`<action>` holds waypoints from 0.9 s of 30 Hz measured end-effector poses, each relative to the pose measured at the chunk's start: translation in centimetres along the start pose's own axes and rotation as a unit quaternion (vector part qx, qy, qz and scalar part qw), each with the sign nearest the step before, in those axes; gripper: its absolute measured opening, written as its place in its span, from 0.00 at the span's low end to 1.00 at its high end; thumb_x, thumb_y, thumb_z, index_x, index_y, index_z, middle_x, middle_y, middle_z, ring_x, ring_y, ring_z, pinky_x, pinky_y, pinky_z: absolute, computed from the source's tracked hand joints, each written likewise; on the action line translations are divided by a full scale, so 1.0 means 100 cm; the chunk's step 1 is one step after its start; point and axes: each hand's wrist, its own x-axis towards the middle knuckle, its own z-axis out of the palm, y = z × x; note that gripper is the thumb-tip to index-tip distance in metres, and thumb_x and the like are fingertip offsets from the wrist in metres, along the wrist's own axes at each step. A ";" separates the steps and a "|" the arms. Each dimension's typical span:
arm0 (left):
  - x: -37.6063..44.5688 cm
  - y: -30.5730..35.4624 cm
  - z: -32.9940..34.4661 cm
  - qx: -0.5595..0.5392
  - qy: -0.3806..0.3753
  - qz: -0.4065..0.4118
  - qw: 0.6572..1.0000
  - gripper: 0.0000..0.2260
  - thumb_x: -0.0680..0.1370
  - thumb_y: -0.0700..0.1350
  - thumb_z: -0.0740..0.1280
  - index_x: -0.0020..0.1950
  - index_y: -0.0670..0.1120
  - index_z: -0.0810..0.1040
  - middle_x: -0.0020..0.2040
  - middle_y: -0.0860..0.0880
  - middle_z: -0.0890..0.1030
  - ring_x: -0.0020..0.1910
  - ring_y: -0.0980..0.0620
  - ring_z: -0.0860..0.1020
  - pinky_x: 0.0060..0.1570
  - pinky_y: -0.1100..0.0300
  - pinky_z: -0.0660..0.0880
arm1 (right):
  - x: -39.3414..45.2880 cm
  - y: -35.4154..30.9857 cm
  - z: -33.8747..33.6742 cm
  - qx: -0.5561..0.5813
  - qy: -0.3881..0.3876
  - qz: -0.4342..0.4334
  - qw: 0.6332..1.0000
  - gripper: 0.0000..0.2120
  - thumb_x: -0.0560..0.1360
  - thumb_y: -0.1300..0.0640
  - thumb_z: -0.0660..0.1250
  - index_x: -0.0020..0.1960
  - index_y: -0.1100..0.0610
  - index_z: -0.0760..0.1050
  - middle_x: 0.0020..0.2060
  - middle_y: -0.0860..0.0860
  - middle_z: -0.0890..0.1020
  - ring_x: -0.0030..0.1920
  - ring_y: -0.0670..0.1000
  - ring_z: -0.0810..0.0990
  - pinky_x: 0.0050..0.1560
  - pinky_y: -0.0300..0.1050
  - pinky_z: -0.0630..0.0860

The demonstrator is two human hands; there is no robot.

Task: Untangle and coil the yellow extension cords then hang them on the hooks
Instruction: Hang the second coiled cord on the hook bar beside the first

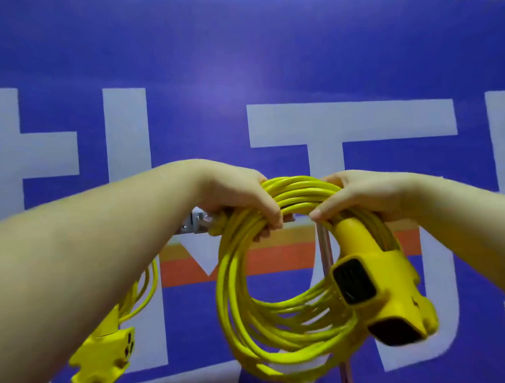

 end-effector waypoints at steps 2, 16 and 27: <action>0.011 -0.001 -0.009 0.074 0.048 -0.018 0.996 0.06 0.71 0.39 0.71 0.47 0.42 0.77 0.39 0.44 0.84 0.39 0.43 0.83 0.47 0.46 0.79 | 0.018 0.004 -0.007 -0.009 0.017 0.006 1.000 0.13 0.62 0.54 0.72 0.45 0.54 0.76 0.34 0.50 0.82 0.35 0.48 0.81 0.36 0.41 0.79; 0.065 -0.031 -0.051 0.266 0.174 -0.016 0.948 0.18 0.71 0.49 0.72 0.57 0.47 0.72 0.50 0.38 0.80 0.38 0.45 0.75 0.34 0.55 0.75 | 0.108 0.035 -0.039 -0.032 0.045 0.011 0.998 0.22 0.58 0.49 0.74 0.51 0.53 0.76 0.43 0.55 0.82 0.43 0.56 0.81 0.45 0.53 0.79; 0.086 -0.054 -0.052 0.204 0.179 0.002 0.963 0.17 0.71 0.52 0.72 0.57 0.53 0.72 0.49 0.51 0.79 0.46 0.51 0.79 0.42 0.57 0.78 | 0.126 0.065 -0.039 0.005 0.065 -0.006 0.998 0.26 0.61 0.49 0.72 0.58 0.51 0.73 0.50 0.54 0.81 0.47 0.56 0.82 0.43 0.49 0.80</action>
